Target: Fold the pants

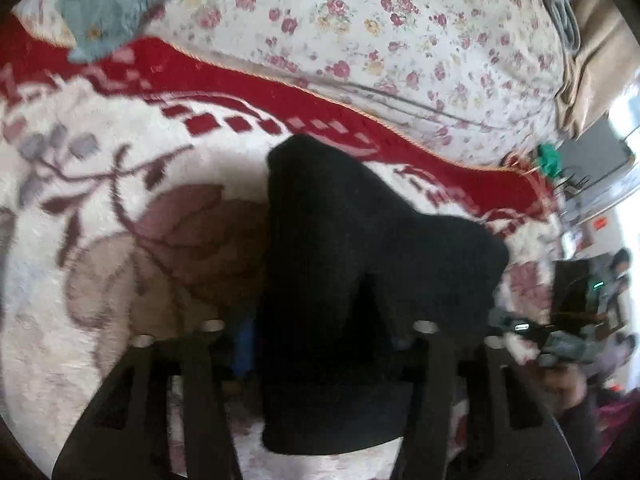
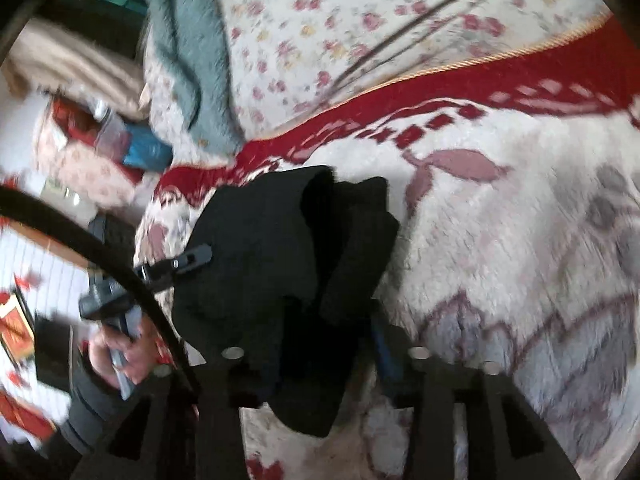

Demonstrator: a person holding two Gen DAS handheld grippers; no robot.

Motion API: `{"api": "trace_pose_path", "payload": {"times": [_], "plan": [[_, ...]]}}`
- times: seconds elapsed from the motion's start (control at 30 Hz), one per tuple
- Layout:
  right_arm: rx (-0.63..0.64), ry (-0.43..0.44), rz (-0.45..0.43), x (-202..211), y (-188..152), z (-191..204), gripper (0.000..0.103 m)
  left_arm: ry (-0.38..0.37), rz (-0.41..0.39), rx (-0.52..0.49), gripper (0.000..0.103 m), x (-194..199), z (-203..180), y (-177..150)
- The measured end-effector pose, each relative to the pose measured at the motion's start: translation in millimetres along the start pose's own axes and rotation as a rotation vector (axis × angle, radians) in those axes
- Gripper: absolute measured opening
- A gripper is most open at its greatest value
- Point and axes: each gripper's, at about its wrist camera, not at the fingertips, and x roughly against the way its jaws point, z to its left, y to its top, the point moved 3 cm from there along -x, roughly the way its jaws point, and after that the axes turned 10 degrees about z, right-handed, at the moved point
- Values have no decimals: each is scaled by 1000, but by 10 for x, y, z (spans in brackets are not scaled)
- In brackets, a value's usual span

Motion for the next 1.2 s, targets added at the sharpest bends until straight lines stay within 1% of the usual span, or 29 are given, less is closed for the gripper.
{"api": "trace_pose_path", "payload": {"times": [0.03, 0.07, 0.1, 0.13, 0.2, 0.23, 0.3, 0.33, 0.37, 0.4, 0.47, 0.53, 0.6, 0.63, 0.67, 0.73, 0.83, 0.9, 0.97, 1.1, 1.2], "plan": [[-13, -24, 5, 56, -27, 27, 44, 4, 2, 9, 67, 14, 11, -24], [-15, -60, 3, 141, -59, 84, 44, -8, -5, 12, 67, 65, 24, -62], [-9, -77, -6, 220, -77, 132, 44, -2, -20, 3, 68, 152, 25, -113], [16, -101, -38, 400, -143, 285, 44, 29, -38, -15, 68, 231, 13, -162], [66, -183, -87, 637, -272, 542, 45, 132, -107, -80, 78, 478, -89, -387], [94, -266, -120, 751, -383, 705, 49, 164, -131, -104, 86, 563, -147, -523], [159, -441, -202, 880, -673, 1072, 57, 212, -167, -159, 87, 655, -264, -810], [173, -486, -229, 879, -767, 1161, 57, 227, -188, -181, 87, 672, -318, -924], [189, -546, -275, 841, -909, 1293, 57, 250, -214, -212, 87, 676, -388, -1066], [209, -594, -299, 748, -1044, 1392, 58, 262, -234, -237, 87, 665, -420, -1169], [222, -652, -329, 582, -1202, 1430, 58, 273, -254, -285, 87, 602, -503, -1320], [224, -688, -309, 467, -1223, 1407, 55, 300, -268, -339, 87, 549, -593, -1387], [187, -656, -344, 554, -1207, 1338, 55, 304, -275, -384, 87, 514, -677, -1411], [170, -645, -344, 599, -1227, 1286, 55, 302, -278, -391, 87, 503, -692, -1409], [152, -616, -339, 622, -1217, 1232, 55, 293, -282, -389, 87, 500, -695, -1400], [151, -571, -334, 633, -1208, 1198, 55, 265, -295, -378, 87, 525, -695, -1400], [162, -575, -337, 581, -1214, 1264, 55, 272, -314, -364, 87, 561, -699, -1417], [176, -585, -329, 551, -1221, 1295, 55, 264, -318, -353, 87, 565, -695, -1416], [186, -595, -322, 528, -1227, 1317, 55, 274, -320, -344, 87, 556, -689, -1421], [191, -602, -315, 506, -1217, 1312, 55, 281, -306, -334, 87, 531, -679, -1420], [194, -612, -310, 493, -1217, 1317, 55, 262, -289, -317, 87, 518, -643, -1410]]}}
